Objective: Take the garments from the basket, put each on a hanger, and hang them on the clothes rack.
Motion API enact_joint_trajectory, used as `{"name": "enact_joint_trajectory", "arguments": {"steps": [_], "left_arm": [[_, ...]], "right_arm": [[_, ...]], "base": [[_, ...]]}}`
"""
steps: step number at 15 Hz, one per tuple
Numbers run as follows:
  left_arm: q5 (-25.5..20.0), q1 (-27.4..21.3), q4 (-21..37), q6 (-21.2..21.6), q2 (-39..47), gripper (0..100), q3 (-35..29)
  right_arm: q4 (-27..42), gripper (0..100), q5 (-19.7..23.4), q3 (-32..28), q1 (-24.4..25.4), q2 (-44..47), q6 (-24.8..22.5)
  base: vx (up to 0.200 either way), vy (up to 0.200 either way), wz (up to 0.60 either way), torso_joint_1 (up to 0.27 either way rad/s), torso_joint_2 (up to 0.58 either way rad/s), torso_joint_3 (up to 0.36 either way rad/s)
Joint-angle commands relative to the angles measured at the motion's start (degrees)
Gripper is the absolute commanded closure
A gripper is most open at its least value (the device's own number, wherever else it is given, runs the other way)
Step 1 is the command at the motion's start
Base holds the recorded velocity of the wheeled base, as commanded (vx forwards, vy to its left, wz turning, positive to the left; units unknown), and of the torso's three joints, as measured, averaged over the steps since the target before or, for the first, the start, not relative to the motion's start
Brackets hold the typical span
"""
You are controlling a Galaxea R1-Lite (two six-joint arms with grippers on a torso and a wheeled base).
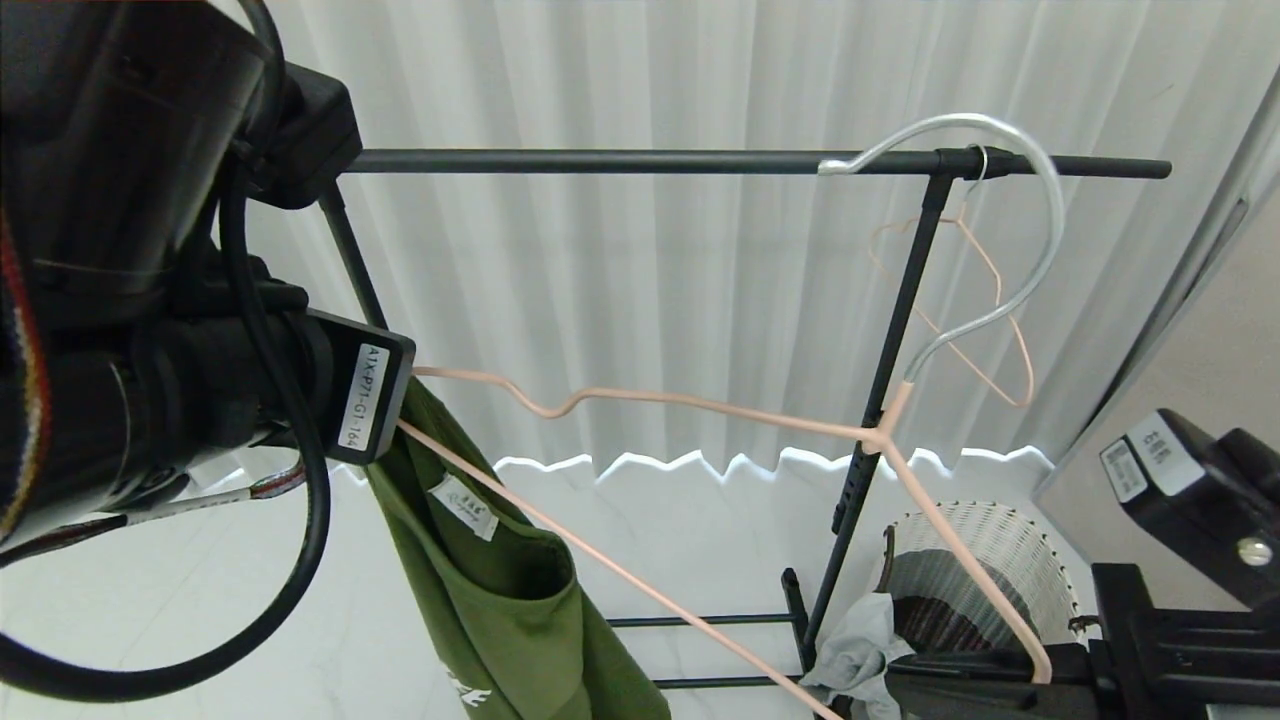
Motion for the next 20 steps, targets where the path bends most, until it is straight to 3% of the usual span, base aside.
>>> {"name": "enact_joint_trajectory", "arguments": {"steps": [1,7,12,14,20], "left_arm": [[0.0,-0.6,0.0,0.0,0.1,100,0.0],[0.1,-3.1,0.0,-0.8,-0.3,100,0.0],[0.1,-5.5,-0.1,-1.7,-0.1,100,0.0],[0.1,-8.8,0.0,-3.7,0.0,100,0.0],[-0.1,-16.0,0.0,-3.1,0.1,100,-0.2]], "right_arm": [[-0.1,100,0.0,-0.1,0.0,1.5,0.0],[-7.4,100,-2.2,-1.1,-1.6,7.3,2.7],[-9.6,100,-2.3,-2.9,-1.6,10.4,2.9],[-10.1,100,-1.8,-3.6,-1.0,11.4,2.5],[-9.7,100,-2.2,-6.7,2.1,15.7,2.3]], "base": [[0.000,0.000,0.00,0.000,0.00,0.000],[0.000,0.000,0.00,0.000,0.00,0.000],[0.000,0.000,0.00,0.000,0.00,0.000],[0.000,0.000,0.00,0.000,0.00,0.000],[0.000,0.000,0.00,0.000,0.00,0.000]]}}
